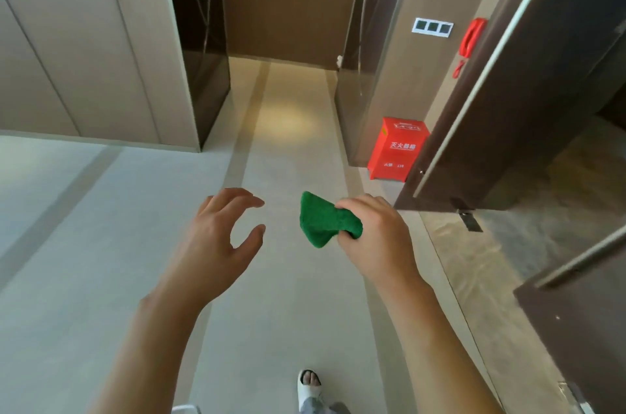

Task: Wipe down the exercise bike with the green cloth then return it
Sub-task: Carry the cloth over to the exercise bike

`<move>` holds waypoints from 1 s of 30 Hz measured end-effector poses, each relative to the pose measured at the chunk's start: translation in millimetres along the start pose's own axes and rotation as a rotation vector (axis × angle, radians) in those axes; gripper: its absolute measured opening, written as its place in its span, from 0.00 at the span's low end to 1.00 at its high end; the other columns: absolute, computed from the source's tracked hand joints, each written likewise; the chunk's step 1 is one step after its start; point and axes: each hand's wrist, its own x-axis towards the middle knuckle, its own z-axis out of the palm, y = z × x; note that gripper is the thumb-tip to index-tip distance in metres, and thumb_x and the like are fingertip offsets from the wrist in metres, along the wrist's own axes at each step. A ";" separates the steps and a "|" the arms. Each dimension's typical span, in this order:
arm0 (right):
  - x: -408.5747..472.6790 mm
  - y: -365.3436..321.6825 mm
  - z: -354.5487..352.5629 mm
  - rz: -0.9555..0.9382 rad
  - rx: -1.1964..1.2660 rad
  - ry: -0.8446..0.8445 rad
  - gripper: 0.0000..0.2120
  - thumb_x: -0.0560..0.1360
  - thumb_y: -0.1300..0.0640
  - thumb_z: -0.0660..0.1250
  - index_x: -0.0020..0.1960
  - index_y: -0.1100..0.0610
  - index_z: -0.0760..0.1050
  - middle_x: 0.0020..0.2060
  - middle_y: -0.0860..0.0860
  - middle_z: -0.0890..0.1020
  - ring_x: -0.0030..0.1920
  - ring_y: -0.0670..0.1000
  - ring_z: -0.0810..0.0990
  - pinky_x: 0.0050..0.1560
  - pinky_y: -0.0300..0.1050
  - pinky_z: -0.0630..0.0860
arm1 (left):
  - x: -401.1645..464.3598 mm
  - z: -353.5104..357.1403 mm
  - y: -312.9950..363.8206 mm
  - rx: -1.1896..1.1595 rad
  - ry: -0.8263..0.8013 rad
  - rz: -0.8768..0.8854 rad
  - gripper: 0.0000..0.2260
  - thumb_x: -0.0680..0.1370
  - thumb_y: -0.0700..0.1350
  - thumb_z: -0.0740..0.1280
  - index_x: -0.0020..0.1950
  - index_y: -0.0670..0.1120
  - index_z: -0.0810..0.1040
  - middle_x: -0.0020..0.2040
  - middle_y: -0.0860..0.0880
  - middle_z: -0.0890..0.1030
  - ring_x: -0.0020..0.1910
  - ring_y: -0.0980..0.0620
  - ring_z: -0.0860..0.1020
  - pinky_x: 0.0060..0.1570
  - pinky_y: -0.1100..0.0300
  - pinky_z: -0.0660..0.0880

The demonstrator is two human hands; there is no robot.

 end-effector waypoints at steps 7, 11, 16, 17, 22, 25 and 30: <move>80.4 -39.9 77.7 -0.168 0.121 -0.123 0.20 0.67 0.66 0.76 0.58 0.53 0.84 0.49 0.45 0.84 0.51 0.54 0.80 0.49 0.53 0.78 | 4.3 -43.1 -65.0 0.159 0.154 -0.212 0.13 0.81 0.52 0.69 0.66 0.54 0.80 0.65 0.57 0.77 0.65 0.50 0.76 0.62 0.53 0.72; 131.8 -49.9 123.0 -0.246 0.165 -0.205 0.20 0.68 0.65 0.76 0.58 0.53 0.84 0.49 0.45 0.84 0.50 0.54 0.80 0.49 0.53 0.78 | 22.0 -55.9 -101.2 0.223 0.222 -0.319 0.15 0.81 0.56 0.66 0.67 0.56 0.78 0.66 0.58 0.76 0.66 0.51 0.76 0.63 0.50 0.75; 198.9 -57.2 173.4 -0.326 0.229 -0.263 0.20 0.67 0.65 0.76 0.57 0.52 0.84 0.48 0.45 0.84 0.50 0.54 0.80 0.48 0.52 0.78 | 54.0 -64.2 -139.9 0.278 0.280 -0.417 0.19 0.80 0.62 0.61 0.69 0.60 0.76 0.68 0.61 0.76 0.68 0.53 0.75 0.65 0.46 0.76; 211.9 -58.2 183.4 -0.343 0.246 -0.275 0.20 0.67 0.65 0.76 0.57 0.52 0.84 0.48 0.45 0.84 0.49 0.53 0.80 0.47 0.52 0.78 | 60.1 -65.5 -147.1 0.285 0.291 -0.438 0.20 0.80 0.62 0.61 0.69 0.59 0.76 0.68 0.61 0.76 0.68 0.53 0.75 0.65 0.45 0.76; 267.9 -73.5 232.9 -0.414 0.328 -0.347 0.20 0.67 0.66 0.76 0.57 0.53 0.84 0.49 0.46 0.84 0.51 0.54 0.80 0.50 0.49 0.77 | 78.0 -79.9 -173.4 0.373 0.345 -0.543 0.19 0.80 0.62 0.62 0.69 0.59 0.77 0.68 0.62 0.76 0.68 0.54 0.75 0.65 0.48 0.76; 290.4 -95.1 263.4 -0.475 0.389 -0.402 0.19 0.68 0.66 0.75 0.57 0.53 0.84 0.48 0.46 0.84 0.51 0.54 0.79 0.50 0.49 0.77 | 77.3 -94.1 -183.1 0.440 0.402 -0.629 0.17 0.81 0.60 0.65 0.70 0.59 0.76 0.69 0.62 0.76 0.69 0.55 0.74 0.63 0.52 0.75; 304.9 -148.2 307.2 -0.574 0.472 -0.501 0.20 0.69 0.65 0.75 0.59 0.52 0.84 0.49 0.45 0.84 0.51 0.51 0.79 0.50 0.47 0.77 | 55.0 -114.5 -195.6 0.501 0.463 -0.764 0.17 0.81 0.55 0.68 0.69 0.57 0.78 0.69 0.60 0.77 0.69 0.53 0.75 0.64 0.52 0.74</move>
